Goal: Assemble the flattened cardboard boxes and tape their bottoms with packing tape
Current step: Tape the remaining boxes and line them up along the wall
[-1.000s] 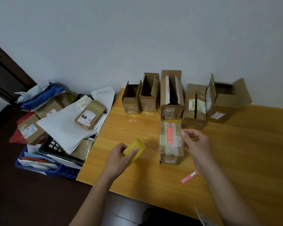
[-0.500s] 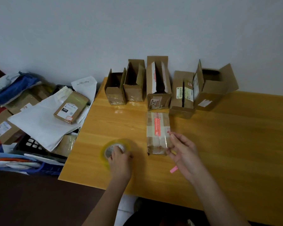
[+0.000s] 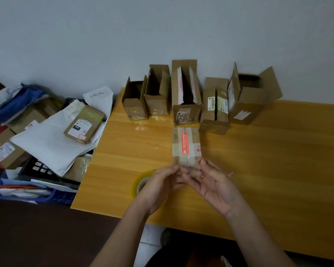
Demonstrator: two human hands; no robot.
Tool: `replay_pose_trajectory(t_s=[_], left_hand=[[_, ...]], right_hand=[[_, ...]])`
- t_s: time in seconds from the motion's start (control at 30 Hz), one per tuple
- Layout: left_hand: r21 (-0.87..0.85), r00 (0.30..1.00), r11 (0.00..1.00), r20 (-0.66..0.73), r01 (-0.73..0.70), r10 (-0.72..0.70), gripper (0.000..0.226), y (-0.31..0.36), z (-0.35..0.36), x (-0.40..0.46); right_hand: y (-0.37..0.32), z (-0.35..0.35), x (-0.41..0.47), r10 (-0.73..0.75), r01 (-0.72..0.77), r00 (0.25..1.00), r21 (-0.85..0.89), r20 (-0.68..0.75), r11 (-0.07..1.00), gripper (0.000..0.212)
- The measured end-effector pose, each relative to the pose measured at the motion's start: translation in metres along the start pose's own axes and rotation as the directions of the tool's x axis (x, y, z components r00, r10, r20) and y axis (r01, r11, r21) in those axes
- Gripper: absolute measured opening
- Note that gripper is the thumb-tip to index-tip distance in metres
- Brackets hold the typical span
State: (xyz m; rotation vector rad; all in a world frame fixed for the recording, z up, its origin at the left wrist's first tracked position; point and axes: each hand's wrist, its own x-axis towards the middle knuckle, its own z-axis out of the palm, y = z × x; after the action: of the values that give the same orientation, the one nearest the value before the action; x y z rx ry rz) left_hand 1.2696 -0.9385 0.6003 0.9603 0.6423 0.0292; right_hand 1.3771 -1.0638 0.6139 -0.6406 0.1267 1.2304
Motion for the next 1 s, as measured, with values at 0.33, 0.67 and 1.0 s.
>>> replay_pose_trajectory(t_s=[0.33,0.67,1.0], left_hand=[[0.084,0.994,0.996,0.111,-0.019,0.010,0.031,-0.001,-0.002,-0.008],[0.153,0.996,0.987,0.080,-0.046,0.034,0.008,-0.002,-0.006,-0.003],[0.659,0.949,0.752,-0.215,-0.035,0.232,0.013,0.016,-0.008,0.019]], right_hand=[[-0.004,-0.009,-0.004,-0.043,0.034,0.995,-0.094,-0.095,0.995,0.013],[-0.012,-0.017,-0.002,-0.169,0.082,0.968,-0.399,-0.187,0.913,0.017],[0.003,-0.031,0.012,-0.544,0.085,0.784,-0.817,-0.298,0.570,0.010]])
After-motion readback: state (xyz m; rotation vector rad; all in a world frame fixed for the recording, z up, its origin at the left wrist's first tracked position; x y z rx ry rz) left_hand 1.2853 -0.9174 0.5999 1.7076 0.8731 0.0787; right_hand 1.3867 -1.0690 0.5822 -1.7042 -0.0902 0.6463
